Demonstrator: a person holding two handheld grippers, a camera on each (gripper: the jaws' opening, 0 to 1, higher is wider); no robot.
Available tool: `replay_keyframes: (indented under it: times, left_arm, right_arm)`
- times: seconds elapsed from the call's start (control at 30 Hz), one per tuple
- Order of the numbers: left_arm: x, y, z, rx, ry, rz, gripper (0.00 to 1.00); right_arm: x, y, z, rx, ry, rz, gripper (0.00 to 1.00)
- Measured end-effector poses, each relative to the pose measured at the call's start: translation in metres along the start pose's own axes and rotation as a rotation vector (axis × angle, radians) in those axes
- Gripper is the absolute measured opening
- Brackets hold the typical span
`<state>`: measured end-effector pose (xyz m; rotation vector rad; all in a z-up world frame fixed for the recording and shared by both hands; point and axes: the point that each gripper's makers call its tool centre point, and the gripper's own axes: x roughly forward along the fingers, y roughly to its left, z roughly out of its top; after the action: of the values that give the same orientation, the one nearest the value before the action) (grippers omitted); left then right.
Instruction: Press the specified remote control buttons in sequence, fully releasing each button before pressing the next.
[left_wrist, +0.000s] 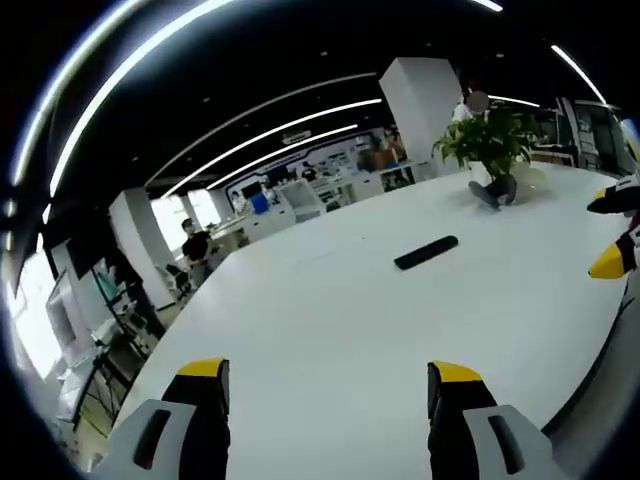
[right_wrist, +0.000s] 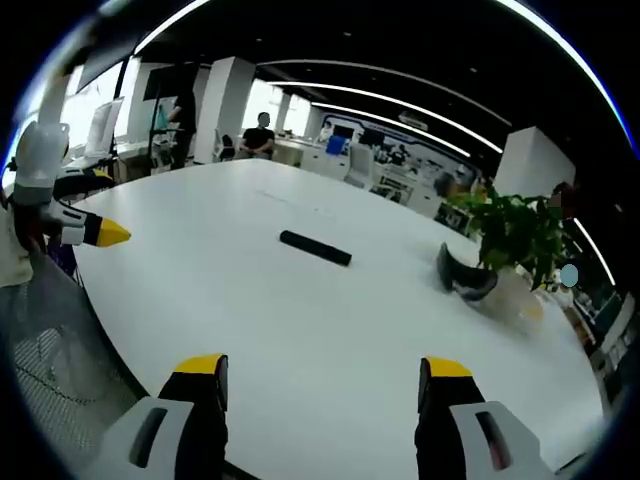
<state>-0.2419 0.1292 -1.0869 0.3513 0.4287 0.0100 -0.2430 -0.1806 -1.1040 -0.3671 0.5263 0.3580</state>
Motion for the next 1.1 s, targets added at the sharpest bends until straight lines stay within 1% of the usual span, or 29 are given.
replay_keyframes:
  times: [0.87, 1.1]
  left_arm:
    - [-0.0008, 0.0017, 0.0005, -0.004, -0.006, 0.002, 0.83]
    - [-0.0013, 0.0019, 0.0017, -0.002, -0.012, 0.003, 0.83]
  right_arm:
    - [-0.0004, 0.0045, 0.0004, -0.012, 0.004, 0.015, 0.77]
    - [-0.0007, 0.0043, 0.0017, 0.000, -0.003, 0.018, 0.77]
